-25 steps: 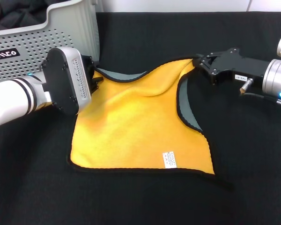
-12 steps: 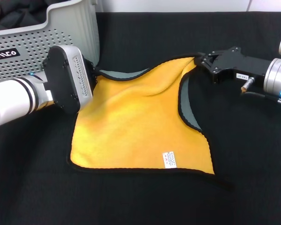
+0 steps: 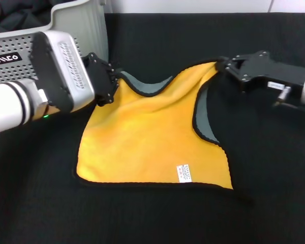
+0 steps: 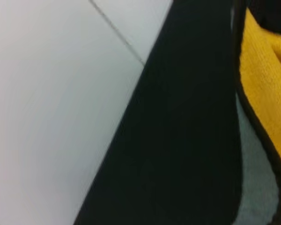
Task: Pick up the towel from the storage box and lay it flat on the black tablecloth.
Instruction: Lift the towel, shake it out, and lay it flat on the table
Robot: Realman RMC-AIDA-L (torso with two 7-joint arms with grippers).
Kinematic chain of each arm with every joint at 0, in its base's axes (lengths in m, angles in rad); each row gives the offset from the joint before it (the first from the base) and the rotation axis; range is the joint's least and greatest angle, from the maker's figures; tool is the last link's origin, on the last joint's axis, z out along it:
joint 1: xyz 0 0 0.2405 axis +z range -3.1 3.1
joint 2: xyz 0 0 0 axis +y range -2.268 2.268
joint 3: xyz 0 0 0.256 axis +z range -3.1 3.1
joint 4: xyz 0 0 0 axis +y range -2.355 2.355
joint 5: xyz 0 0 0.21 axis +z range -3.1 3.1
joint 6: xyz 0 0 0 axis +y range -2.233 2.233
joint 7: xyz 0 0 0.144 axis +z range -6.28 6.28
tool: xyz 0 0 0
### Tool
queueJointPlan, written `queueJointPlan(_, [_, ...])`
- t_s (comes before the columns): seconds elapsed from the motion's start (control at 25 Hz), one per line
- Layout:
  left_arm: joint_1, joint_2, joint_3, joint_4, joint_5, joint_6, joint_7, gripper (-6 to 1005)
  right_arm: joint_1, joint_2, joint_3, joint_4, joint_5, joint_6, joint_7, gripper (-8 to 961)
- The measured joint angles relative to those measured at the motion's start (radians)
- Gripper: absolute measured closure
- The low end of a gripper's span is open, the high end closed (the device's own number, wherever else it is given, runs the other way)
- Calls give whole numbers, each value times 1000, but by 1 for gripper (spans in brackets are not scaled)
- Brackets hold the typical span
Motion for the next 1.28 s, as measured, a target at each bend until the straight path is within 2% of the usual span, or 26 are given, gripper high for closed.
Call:
queueJointPlan(0.12, [87,1,-25,160,10,143,-111,980,-59,-33,35,-41,-1,156,18,935])
queueJointPlan(0.32, [189,1,-193,370,-20,537,-302,982,-174,-70,68,-156,-2,340,66,935])
queueJointPlan(0.52, [225,0,-446,417,-210,930,-362,983,-255,-91,79,-248,-3,492,115,935])
queueJointPlan(0.56, [225,1,-484,419,-230,986,-371,983,-255,-91,79,-248,-3,492,115,935])
queueJointPlan(0.64, [219,1,-575,421,-269,1121,-397,983,-276,-94,79,-280,-3,584,146,935])
queueJointPlan(0.68, [219,1,-575,421,-269,1121,-397,984,-278,-94,79,-290,-3,597,157,935])
queueJointPlan(0.76, [213,2,-672,428,-310,1258,-426,984,-289,-94,78,-335,-2,622,197,934])
queueJointPlan(0.96, [242,7,-730,487,-351,1371,-461,984,-347,-84,68,-513,-3,640,323,934])
queueJointPlan(1.12, [321,29,-726,543,-447,1378,-467,982,-390,-75,50,-652,8,647,423,934])
queueJointPlan(1.28, [370,50,-726,564,-493,1380,-475,979,-402,-71,34,-691,30,651,501,934])
